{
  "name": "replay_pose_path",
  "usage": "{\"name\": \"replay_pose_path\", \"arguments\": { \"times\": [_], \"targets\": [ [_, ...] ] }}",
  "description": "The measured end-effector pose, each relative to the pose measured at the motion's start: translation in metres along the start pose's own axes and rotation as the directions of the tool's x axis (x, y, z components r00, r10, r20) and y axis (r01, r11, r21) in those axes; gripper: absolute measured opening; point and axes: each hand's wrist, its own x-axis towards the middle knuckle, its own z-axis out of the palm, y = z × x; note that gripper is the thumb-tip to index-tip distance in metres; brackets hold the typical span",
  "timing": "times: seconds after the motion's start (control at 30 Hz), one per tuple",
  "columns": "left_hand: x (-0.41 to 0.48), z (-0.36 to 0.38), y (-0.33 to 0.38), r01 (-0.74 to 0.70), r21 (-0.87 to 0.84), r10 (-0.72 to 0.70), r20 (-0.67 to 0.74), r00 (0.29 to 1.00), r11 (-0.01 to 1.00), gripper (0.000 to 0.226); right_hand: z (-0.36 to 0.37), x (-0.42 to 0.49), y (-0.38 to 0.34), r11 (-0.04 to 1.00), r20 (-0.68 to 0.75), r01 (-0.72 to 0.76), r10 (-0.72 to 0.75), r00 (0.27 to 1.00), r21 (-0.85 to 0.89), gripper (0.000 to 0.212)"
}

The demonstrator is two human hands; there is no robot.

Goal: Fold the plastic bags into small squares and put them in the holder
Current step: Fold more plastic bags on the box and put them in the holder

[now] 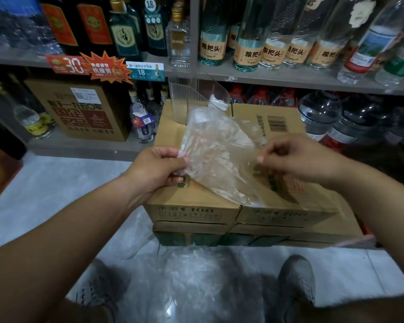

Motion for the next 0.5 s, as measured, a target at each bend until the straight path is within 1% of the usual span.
{"name": "replay_pose_path", "arguments": {
  "times": [0.03,0.07,0.1,0.17,0.23,0.3,0.4,0.5],
  "targets": [
    [0.001,-0.001,-0.002,0.003,0.009,-0.003,-0.006,1.000,1.000,0.028,0.003,-0.003,0.005,0.999,0.130,-0.037,0.042,0.991,-0.036,0.010],
    [0.002,-0.002,-0.004,0.006,0.012,-0.005,-0.008,1.000,1.000,0.027,0.007,-0.005,0.009,0.996,0.200,-0.056,0.068,0.977,-0.065,0.013],
    [0.002,-0.002,-0.004,0.005,0.010,-0.005,-0.008,1.000,1.000,0.027,0.012,-0.006,0.013,0.995,0.223,-0.059,0.075,0.972,-0.076,0.017],
    [0.003,-0.003,-0.005,-0.004,0.005,0.004,-0.009,1.000,1.000,0.026,0.020,-0.006,0.016,0.999,0.224,-0.032,0.041,0.974,-0.043,0.020],
    [0.004,-0.004,-0.005,-0.014,0.007,0.014,-0.014,1.000,1.000,0.023,0.026,-0.006,0.017,1.000,0.243,0.003,-0.004,0.970,0.005,0.013],
    [0.004,-0.005,-0.005,-0.023,0.008,0.023,-0.020,1.000,1.000,0.018,0.025,-0.006,0.018,1.000,0.249,0.007,-0.013,0.968,0.027,0.012],
    [0.004,-0.007,-0.004,-0.049,0.009,0.049,-0.032,0.998,0.999,0.018,0.013,-0.009,0.023,0.996,0.283,-0.074,0.058,0.957,0.048,0.013],
    [0.002,-0.009,-0.003,-0.076,0.026,0.077,-0.052,0.996,0.997,0.020,0.001,-0.013,0.027,0.968,0.319,-0.183,0.121,0.940,0.172,0.014]
  ]
}}
